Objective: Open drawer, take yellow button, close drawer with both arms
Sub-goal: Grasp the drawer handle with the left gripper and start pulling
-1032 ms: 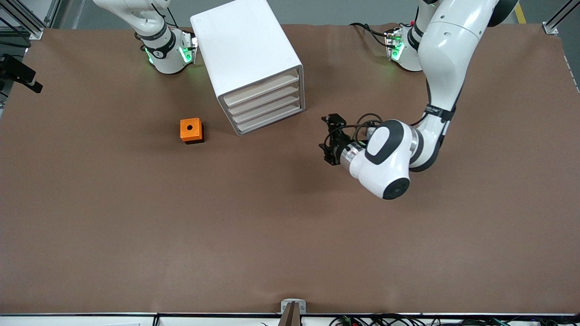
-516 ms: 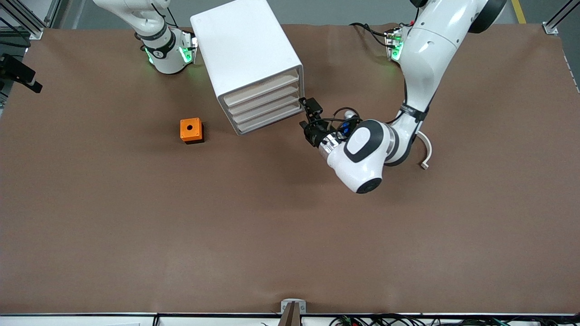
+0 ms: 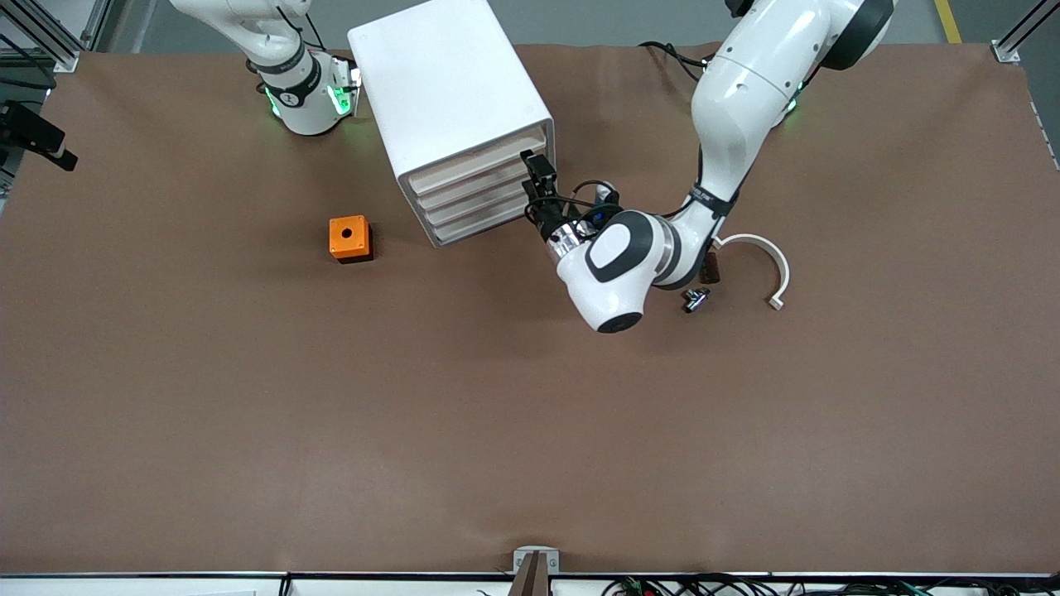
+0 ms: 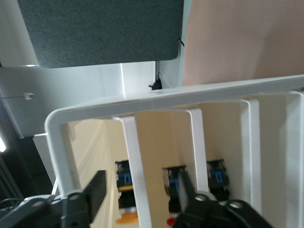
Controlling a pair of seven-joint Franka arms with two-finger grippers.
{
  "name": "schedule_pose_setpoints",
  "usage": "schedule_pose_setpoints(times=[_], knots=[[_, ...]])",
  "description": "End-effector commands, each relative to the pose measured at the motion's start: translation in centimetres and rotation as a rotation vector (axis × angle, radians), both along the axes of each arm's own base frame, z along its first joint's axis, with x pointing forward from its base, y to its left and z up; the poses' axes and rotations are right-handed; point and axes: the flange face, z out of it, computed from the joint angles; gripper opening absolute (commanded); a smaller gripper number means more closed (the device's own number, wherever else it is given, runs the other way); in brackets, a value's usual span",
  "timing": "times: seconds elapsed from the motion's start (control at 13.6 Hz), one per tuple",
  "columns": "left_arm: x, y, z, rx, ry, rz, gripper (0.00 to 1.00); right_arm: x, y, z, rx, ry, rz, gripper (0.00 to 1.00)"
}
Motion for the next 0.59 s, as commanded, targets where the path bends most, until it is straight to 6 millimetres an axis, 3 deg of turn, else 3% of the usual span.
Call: schedule_pose_setpoints(times=[0.0,0.29,0.52], knots=[[-1.9,-0.9,-0.9,0.013,0.059,-0.035,0.54,0.2,-0.6,0.2,-0.033,0.013,-0.004,1.00],[-3.9,-2.0,-0.5,-0.005,0.103,-0.085,0.49,0.2,-0.5,0.1,-0.024,0.018,-0.010,1.00],[-3.8,-2.2,-0.4,-0.025,0.116,-0.068,0.31,0.1,-0.1,0.0,-0.003,0.029,-0.014,1.00]])
